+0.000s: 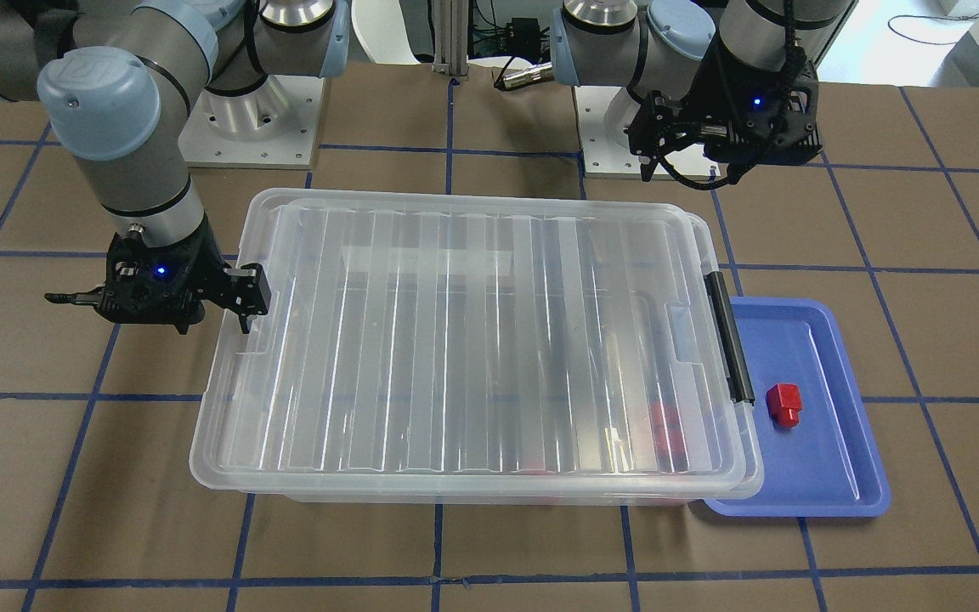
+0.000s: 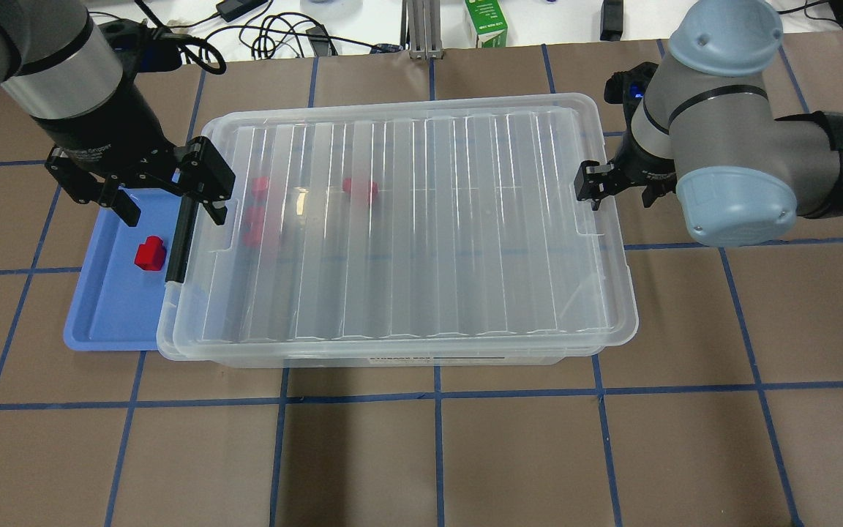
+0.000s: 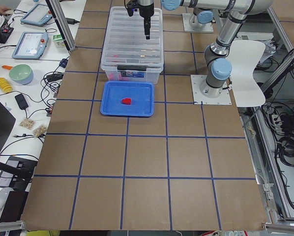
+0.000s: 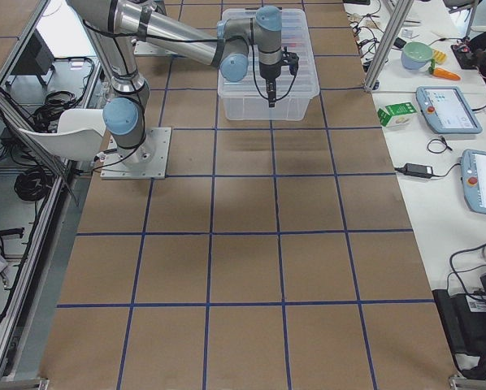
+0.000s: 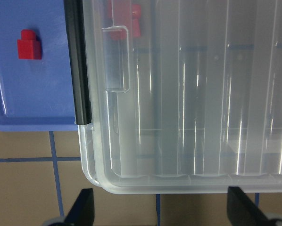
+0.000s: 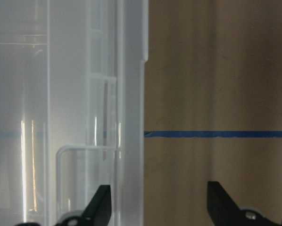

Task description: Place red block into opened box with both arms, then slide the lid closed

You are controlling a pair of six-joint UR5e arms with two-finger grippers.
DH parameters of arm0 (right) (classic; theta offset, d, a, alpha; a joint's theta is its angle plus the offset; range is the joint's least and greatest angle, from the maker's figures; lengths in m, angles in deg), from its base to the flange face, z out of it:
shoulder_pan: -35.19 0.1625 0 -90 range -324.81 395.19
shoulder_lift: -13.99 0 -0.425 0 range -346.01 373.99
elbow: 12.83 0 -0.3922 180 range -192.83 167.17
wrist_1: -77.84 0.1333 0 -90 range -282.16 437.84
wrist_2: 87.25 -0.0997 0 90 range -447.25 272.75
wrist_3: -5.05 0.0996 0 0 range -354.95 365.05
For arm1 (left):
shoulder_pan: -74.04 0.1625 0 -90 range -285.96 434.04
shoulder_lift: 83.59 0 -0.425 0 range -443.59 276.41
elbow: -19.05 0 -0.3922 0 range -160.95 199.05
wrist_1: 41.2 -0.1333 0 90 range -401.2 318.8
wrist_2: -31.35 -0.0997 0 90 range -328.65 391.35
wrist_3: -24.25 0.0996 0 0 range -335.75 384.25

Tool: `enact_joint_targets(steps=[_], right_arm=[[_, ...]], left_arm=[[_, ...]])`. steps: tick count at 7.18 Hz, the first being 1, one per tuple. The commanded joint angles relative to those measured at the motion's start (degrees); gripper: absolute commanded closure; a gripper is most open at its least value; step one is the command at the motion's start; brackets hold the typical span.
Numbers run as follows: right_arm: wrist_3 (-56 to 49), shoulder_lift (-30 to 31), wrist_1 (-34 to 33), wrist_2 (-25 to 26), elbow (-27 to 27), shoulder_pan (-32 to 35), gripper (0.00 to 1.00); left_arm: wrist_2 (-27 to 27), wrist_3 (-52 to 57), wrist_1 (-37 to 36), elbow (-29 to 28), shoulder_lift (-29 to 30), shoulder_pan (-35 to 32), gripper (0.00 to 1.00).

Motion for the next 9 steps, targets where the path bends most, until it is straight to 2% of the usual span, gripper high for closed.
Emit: enact_joint_targets(steps=[1, 3, 5, 7, 9], right_arm=[[-2.72, 0.08, -0.09, 0.12, 0.09, -0.84, 0.30], [-3.43, 0.17, 0.34, -0.05, 0.09, -3.82, 0.30], [-8.86, 0.17, 0.17, 0.30, 0.09, -5.32, 0.30], [-9.58, 0.34, 0.78, 0.12, 0.00, -7.86, 0.29], [-14.14, 0.61, 0.79, 0.30, -0.09, -9.63, 0.29]], left_arm=[[0.03, 0.00, 0.07, 0.16, -0.07, -0.05, 0.00], [0.03, 0.00, -0.01, -0.19, -0.07, 0.12, 0.00], [-0.23, 1.13, 2.25, -1.06, -0.16, 1.26, 0.00], [-0.23, 5.76, 2.36, -1.33, -0.07, 8.70, 0.00], [0.20, 17.60, 1.05, -1.07, 1.33, 17.57, 0.00]])
